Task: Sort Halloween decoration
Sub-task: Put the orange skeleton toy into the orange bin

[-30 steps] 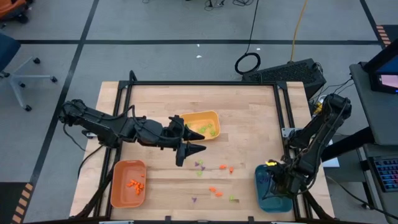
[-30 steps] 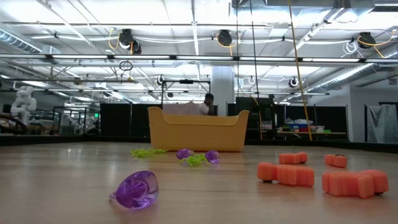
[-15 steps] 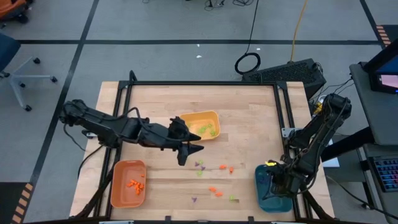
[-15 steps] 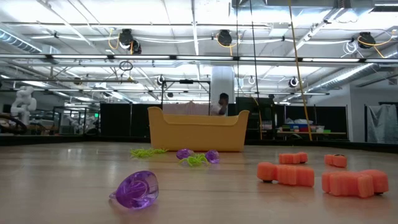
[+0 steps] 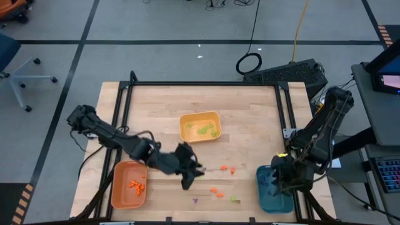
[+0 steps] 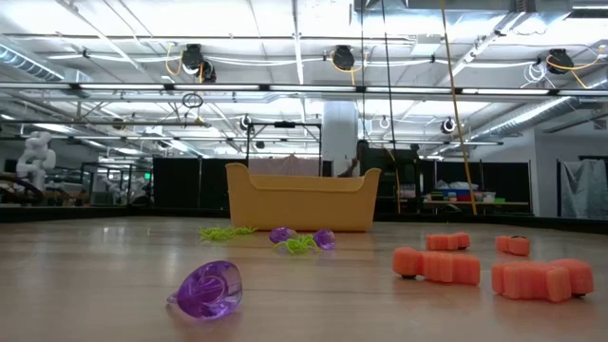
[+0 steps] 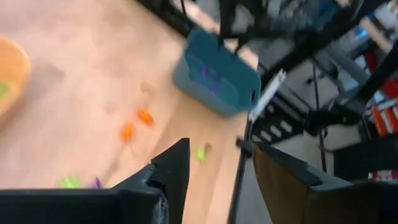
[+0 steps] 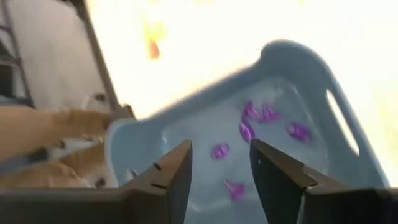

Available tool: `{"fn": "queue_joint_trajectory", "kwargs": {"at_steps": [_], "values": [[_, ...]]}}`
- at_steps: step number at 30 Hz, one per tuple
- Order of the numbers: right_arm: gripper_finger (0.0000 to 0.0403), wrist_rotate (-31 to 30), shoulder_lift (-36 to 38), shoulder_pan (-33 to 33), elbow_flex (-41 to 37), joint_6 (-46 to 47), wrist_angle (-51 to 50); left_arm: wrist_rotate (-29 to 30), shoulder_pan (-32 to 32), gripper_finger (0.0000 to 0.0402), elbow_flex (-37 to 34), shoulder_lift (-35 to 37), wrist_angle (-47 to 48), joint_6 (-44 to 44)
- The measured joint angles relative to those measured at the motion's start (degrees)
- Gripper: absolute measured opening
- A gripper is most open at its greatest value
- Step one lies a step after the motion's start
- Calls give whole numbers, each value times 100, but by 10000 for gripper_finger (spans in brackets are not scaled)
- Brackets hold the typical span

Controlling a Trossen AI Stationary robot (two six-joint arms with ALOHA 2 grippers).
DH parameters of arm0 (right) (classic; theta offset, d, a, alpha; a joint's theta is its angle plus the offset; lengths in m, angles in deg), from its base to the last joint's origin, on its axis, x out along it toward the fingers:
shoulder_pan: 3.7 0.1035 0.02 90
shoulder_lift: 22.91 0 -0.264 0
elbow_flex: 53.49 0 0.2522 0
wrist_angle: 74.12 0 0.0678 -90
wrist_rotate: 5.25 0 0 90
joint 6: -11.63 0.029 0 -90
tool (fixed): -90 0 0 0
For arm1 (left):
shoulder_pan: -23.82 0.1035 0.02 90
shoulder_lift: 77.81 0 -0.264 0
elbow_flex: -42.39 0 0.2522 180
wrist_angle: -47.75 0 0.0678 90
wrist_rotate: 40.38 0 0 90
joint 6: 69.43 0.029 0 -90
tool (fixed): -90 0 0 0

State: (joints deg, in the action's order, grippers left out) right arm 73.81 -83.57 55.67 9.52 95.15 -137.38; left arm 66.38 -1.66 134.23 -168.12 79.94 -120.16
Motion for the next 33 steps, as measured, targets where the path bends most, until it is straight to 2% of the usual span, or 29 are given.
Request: {"fn": "queue_joint_trajectory", "kwargs": {"at_steps": [9,15,24,27,33], "values": [[142,-880,382,-4,29,-341,129,-189,-497,168,0,-754,42,-305],[142,-872,400,-4,29,-384,128,-200,-498,168,0,-1217,10,-783],[142,-852,400,-4,29,-216,387,-713,-498,168,-9,-1789,1,-1651],[141,-852,400,-4,29,-172,556,-725,-465,168,-9,-1855,-323,-1285],[141,-850,400,-24,29,-149,876,-717,-354,168,-9,-1924,-1065,466]]}}
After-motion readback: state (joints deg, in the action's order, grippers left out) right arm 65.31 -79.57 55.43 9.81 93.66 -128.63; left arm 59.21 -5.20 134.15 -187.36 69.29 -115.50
